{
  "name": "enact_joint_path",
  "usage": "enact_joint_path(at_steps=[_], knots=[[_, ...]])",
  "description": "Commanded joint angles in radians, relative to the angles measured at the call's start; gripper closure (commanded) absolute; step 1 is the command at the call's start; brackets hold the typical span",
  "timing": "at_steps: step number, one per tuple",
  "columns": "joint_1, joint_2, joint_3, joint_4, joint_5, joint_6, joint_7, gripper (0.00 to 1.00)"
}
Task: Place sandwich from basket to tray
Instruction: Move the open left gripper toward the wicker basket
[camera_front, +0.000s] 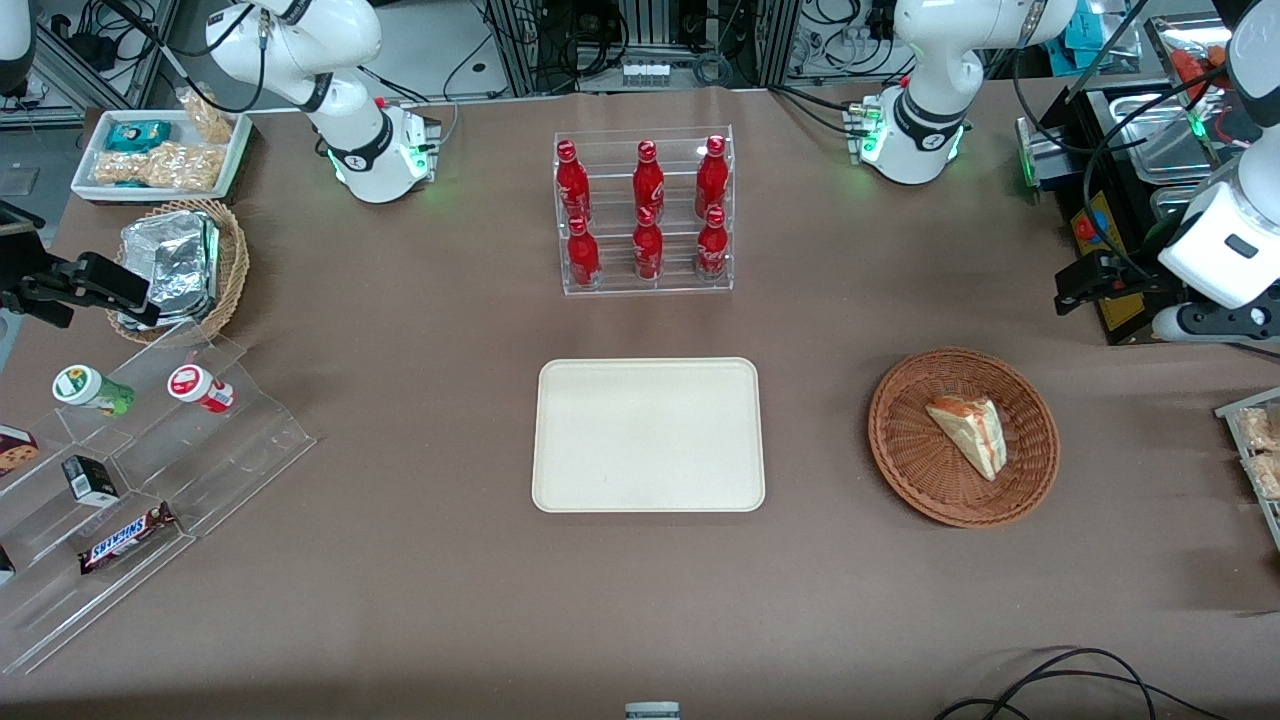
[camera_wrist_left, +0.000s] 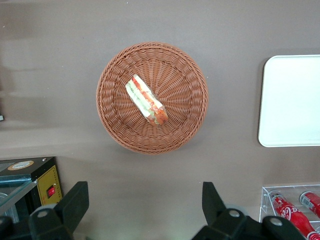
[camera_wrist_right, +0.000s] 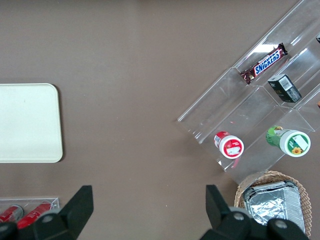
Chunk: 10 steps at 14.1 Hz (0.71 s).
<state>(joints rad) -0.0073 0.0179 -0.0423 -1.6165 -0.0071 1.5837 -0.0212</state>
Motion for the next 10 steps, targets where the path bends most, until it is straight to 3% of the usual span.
enact_joint_path(at_steps=[1, 10], knots=[[0.006, 0.014, -0.002, 0.026, -0.005, -0.011, 0.020, 0.00], [0.004, 0.028, -0.002, 0.004, 0.015, -0.062, 0.018, 0.00]])
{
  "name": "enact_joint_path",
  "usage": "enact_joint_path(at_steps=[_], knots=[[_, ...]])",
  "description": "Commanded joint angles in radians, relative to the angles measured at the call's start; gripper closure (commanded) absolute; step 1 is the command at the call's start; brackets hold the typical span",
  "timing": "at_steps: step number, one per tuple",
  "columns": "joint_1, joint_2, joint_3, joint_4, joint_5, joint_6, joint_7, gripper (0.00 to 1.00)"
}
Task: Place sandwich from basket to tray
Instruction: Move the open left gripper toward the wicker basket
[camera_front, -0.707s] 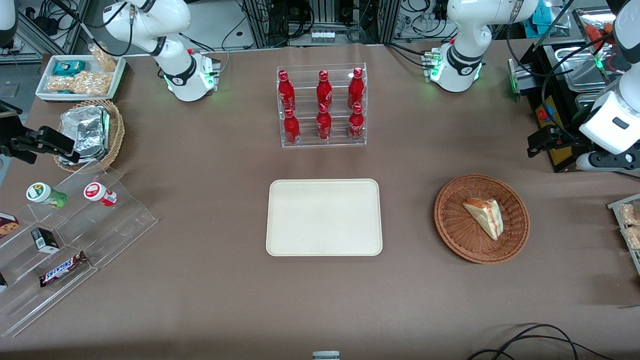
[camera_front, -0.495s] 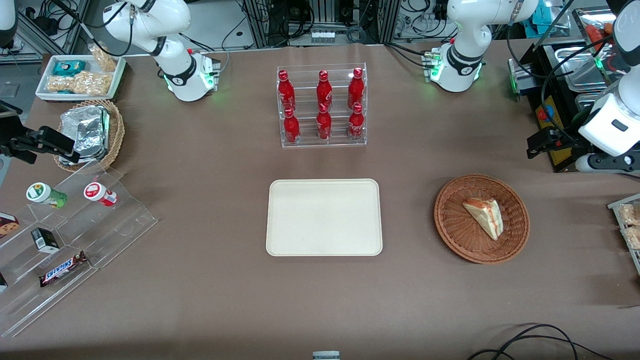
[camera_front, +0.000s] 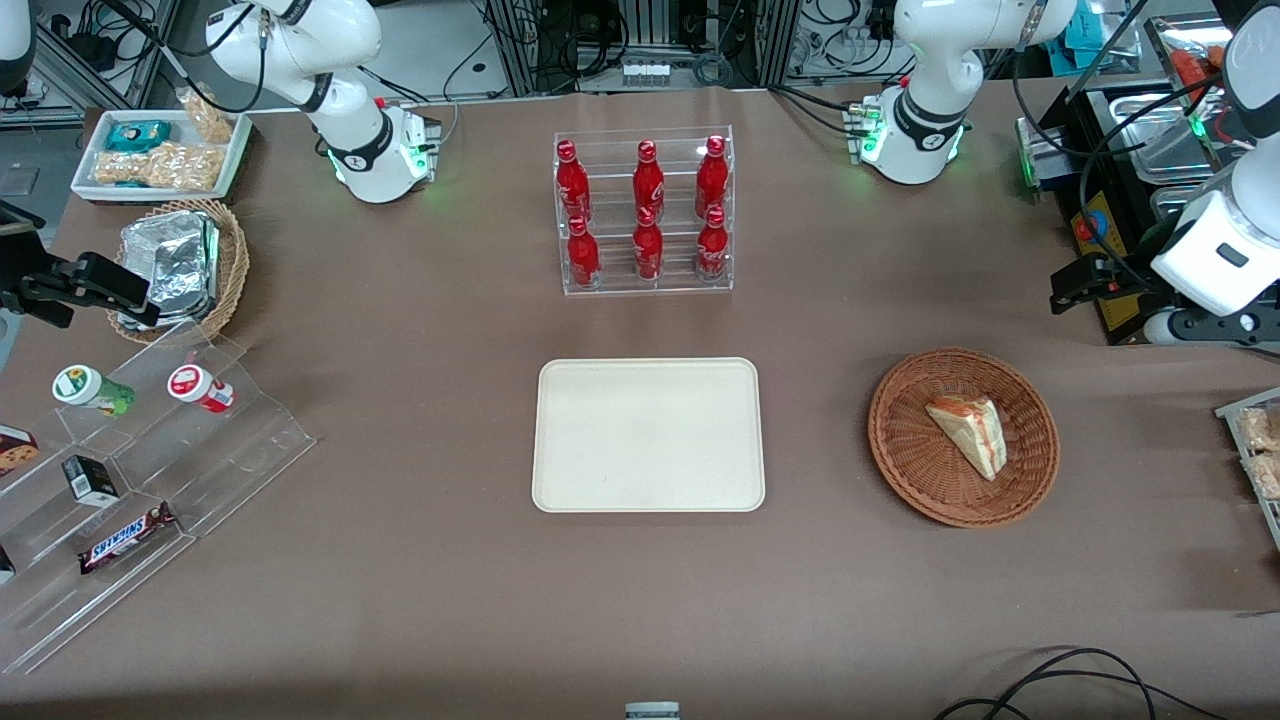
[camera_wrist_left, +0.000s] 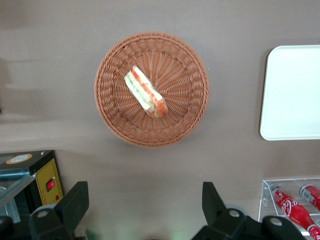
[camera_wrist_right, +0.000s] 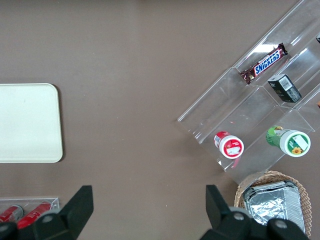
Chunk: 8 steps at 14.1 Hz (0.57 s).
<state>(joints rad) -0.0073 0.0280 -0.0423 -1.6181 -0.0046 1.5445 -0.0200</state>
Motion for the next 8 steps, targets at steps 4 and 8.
enact_joint_path(at_steps=[4, 8], knots=[[0.006, 0.093, -0.002, -0.091, 0.018, 0.063, 0.003, 0.00], [0.009, 0.105, -0.001, -0.282, 0.023, 0.325, -0.047, 0.00]])
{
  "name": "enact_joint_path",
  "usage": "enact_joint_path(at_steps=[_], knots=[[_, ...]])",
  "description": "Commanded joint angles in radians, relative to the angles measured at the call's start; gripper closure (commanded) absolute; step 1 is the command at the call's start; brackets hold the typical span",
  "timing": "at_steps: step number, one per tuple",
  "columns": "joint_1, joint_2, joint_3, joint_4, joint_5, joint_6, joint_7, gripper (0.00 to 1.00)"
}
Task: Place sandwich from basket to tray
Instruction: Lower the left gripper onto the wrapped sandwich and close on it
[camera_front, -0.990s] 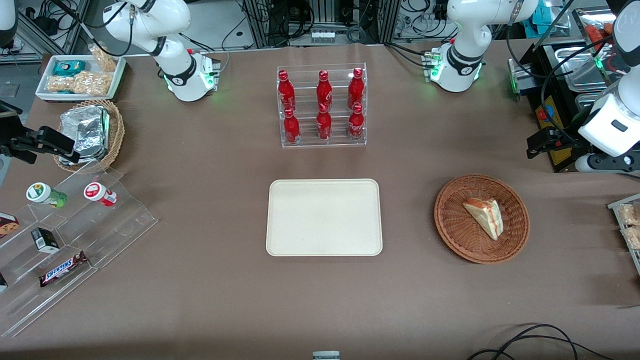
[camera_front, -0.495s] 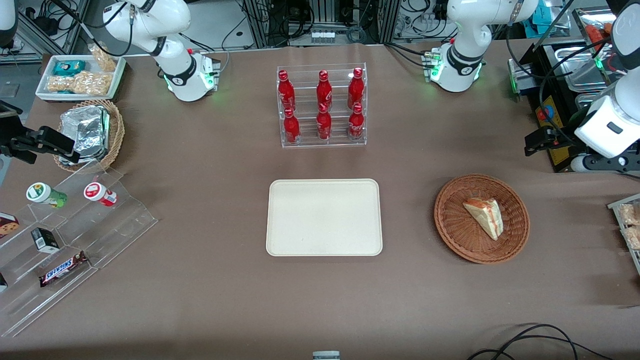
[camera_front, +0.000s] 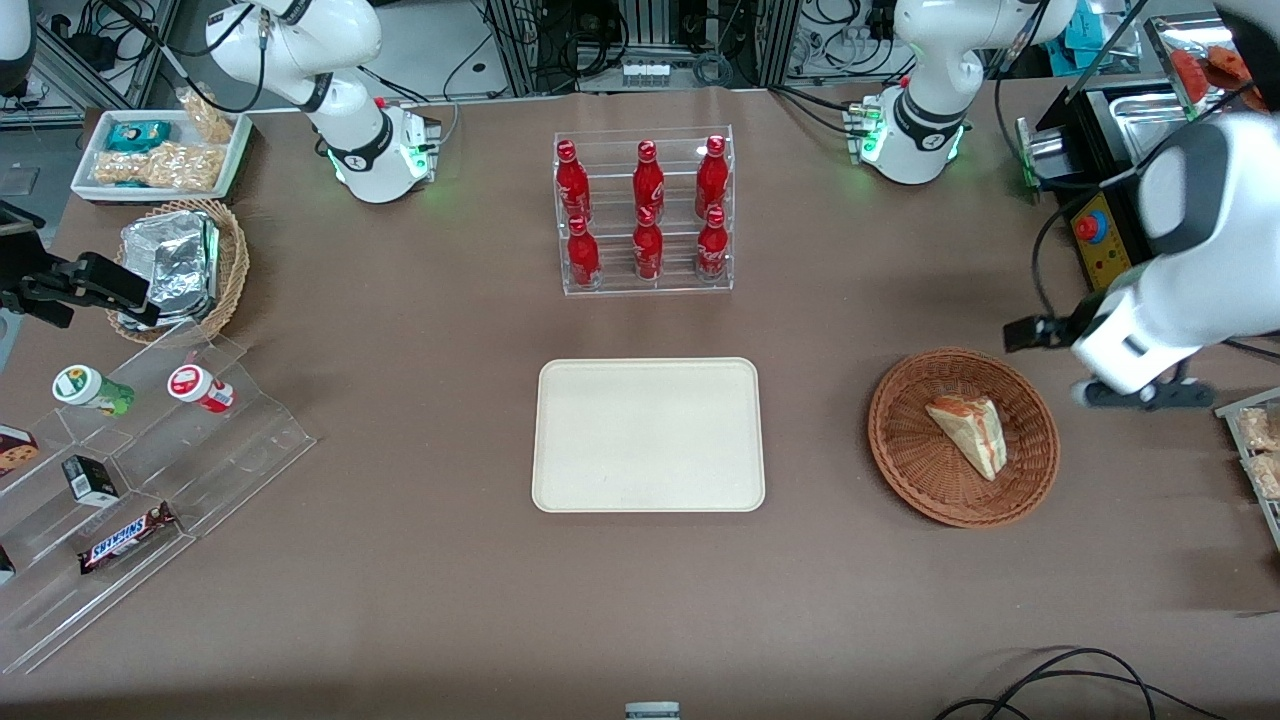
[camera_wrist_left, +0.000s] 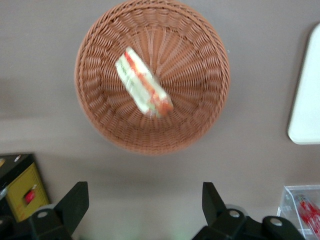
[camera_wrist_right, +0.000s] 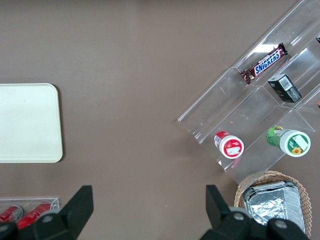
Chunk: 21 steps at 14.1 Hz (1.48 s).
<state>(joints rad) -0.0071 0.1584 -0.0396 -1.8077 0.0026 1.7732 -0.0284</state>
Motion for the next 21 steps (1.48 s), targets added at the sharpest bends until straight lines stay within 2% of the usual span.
enact_joint_path(at_steps=[1, 4, 7, 10, 11, 12, 13, 14, 16, 19, 21], knots=[[0.009, -0.023, -0.003, -0.138, 0.020, 0.159, -0.086, 0.00], [0.009, -0.004, -0.005, -0.260, 0.020, 0.389, -0.359, 0.00], [0.009, 0.084, -0.005, -0.237, 0.017, 0.445, -0.678, 0.00], [0.015, 0.167, -0.003, -0.239, 0.005, 0.532, -0.801, 0.00], [0.015, 0.180, -0.003, -0.240, 0.002, 0.549, -0.818, 0.23], [0.015, 0.187, -0.003, -0.239, 0.002, 0.549, -0.827, 0.61], [0.016, 0.193, -0.003, -0.239, 0.002, 0.549, -0.828, 0.89], [0.016, 0.191, -0.003, -0.236, 0.002, 0.545, -0.826, 0.95], [0.013, 0.175, -0.003, -0.216, 0.011, 0.501, -0.820, 0.99], [0.003, 0.171, -0.006, -0.032, 0.017, 0.184, -0.809, 1.00], [-0.026, 0.175, -0.014, 0.040, 0.008, 0.092, -0.812, 0.99]])
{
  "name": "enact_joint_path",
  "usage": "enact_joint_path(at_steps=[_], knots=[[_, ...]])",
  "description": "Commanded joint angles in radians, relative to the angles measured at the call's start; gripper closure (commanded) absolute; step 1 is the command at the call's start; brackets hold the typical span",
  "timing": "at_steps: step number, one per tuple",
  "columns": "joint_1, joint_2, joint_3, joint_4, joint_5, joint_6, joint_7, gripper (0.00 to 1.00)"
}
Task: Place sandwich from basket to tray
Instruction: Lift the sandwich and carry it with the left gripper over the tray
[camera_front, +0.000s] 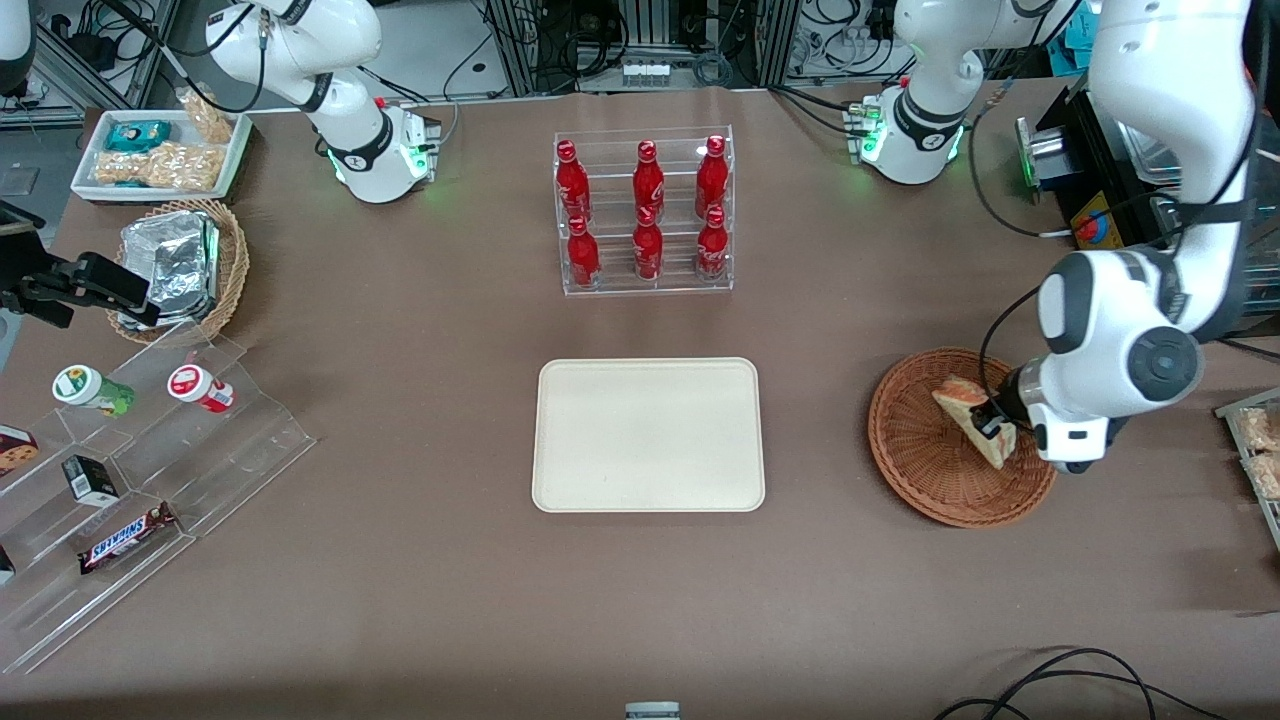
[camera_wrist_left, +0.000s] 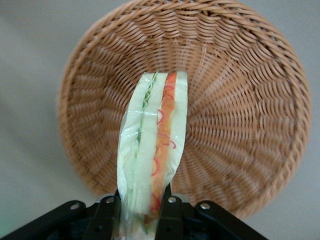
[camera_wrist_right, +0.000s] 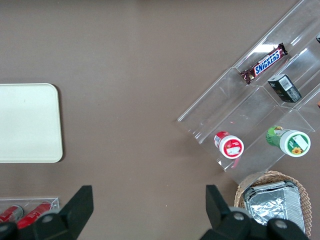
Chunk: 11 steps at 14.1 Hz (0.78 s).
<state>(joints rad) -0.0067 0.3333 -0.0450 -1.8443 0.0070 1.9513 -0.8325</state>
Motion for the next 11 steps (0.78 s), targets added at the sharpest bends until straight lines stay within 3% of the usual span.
enact_joint_path(at_steps=[1, 6, 11], knots=[[-0.054, 0.000, -0.012, 0.077, -0.004, -0.081, -0.007, 0.99], [-0.261, 0.107, -0.076, 0.128, 0.011, 0.075, 0.024, 0.94], [-0.472, 0.294, -0.078, 0.308, -0.001, 0.155, -0.080, 0.98]])
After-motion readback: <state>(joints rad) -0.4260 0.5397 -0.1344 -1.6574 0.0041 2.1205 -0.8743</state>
